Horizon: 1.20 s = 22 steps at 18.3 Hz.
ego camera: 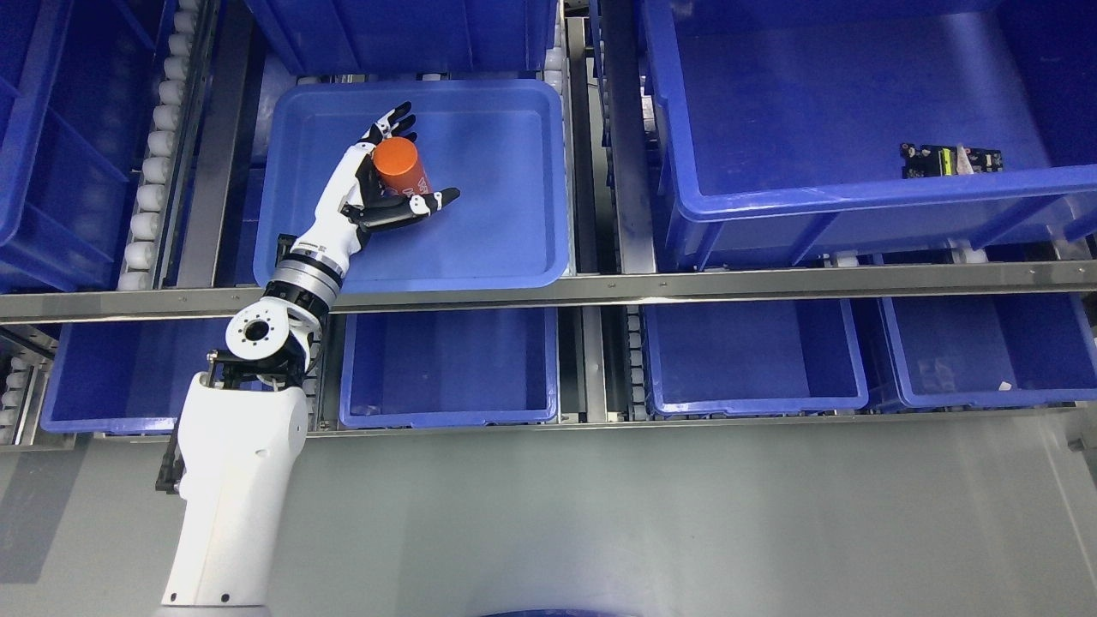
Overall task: Grab orange capacitor from left shelf to right desk
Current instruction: 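Close the left hand fingers around the orange capacitor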
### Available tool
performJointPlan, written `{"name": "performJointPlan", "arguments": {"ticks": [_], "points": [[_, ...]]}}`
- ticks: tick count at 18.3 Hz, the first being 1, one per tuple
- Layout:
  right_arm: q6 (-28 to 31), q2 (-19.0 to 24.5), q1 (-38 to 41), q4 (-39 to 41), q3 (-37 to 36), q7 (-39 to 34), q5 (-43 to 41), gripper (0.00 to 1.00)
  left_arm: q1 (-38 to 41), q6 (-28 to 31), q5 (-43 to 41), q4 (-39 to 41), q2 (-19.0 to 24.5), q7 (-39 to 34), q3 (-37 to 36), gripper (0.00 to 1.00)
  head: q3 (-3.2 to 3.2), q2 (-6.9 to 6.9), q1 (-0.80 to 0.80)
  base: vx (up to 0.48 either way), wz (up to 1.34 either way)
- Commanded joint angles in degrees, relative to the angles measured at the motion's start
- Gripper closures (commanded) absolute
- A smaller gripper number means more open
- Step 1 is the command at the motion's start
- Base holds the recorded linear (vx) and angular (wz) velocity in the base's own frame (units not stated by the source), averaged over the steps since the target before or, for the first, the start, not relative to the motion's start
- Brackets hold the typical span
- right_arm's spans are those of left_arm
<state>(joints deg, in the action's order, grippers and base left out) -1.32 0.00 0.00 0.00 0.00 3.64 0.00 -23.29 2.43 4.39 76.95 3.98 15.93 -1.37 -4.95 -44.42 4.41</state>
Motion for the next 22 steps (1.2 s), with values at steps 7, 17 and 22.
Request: {"name": "performJointPlan", "arguments": {"ticks": [7,17,22], "points": [[-0.08,-1.0,1.23,1.0,-0.7,0.05,0.35,0.0,-2.46,-4.45,-0.35,-10.94,-0.46,0.33,-0.04,0.52,0.0,0.0,0.0,0.0,0.0],[0.01,-1.0,1.23,1.0,-0.7,0.05,0.35,0.0,-2.2,-10.68,-0.08,-12.87,-2.98,2.0,2.33,1.0,0.0,0.0,0.0,0.0,0.01],[0.01,-1.0,1.23,1.0,-0.7,0.05,0.35,0.0,-2.2,-12.63,0.53,-12.61,-2.98,2.44,2.95,1.0,0.0,0.0,0.0,0.001,0.01]]}}
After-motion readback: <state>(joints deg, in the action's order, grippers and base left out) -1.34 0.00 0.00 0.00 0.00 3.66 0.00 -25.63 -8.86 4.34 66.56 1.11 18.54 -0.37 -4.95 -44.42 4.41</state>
